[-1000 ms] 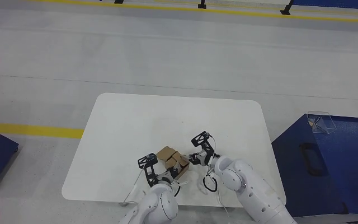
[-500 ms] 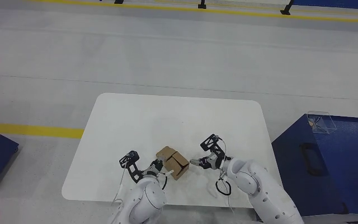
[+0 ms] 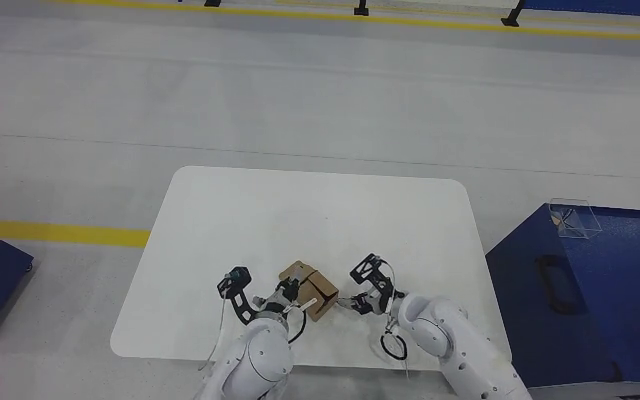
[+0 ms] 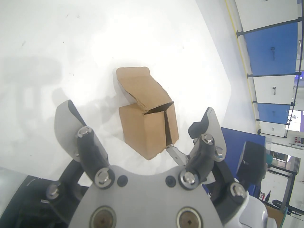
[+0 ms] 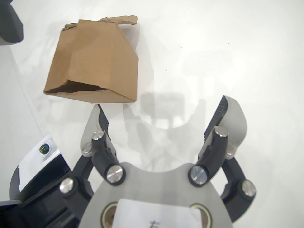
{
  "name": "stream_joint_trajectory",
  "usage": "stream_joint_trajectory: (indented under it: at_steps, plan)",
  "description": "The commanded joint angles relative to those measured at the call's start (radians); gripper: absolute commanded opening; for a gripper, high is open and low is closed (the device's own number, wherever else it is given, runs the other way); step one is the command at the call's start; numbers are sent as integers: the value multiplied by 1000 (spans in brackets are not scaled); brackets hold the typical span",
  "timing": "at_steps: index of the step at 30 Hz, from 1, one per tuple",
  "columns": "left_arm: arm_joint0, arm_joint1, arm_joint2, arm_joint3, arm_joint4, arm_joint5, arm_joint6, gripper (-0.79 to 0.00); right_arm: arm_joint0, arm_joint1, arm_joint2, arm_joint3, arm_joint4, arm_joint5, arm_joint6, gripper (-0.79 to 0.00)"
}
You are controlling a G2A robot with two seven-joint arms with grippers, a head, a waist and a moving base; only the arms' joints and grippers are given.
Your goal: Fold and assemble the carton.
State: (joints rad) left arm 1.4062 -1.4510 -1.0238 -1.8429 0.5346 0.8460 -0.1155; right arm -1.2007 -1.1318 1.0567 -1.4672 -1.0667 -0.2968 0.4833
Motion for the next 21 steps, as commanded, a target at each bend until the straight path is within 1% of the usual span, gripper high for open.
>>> stream_joint_trajectory:
  at_steps: [1, 5, 8, 17, 21]
  plan:
    - [17, 1, 1, -10, 8, -26, 4, 0, 15, -8, -11, 21, 11, 36, -16, 0]
    - [56, 5, 7, -43, 32, -109, 27, 0, 39, -21, -23, 59, 8, 108, -71, 0]
    - [91, 10, 10, -69, 38, -197, 34, 0, 64, -30, -33, 88, 31, 124, -85, 0]
    - [94, 11, 11, -70, 45, -206, 35, 0, 154, -66, -92, 189, 69, 143, -101, 0]
    - [94, 11, 11, -70, 45, -206, 35, 0, 170, -73, -85, 220, 77, 163, -114, 0]
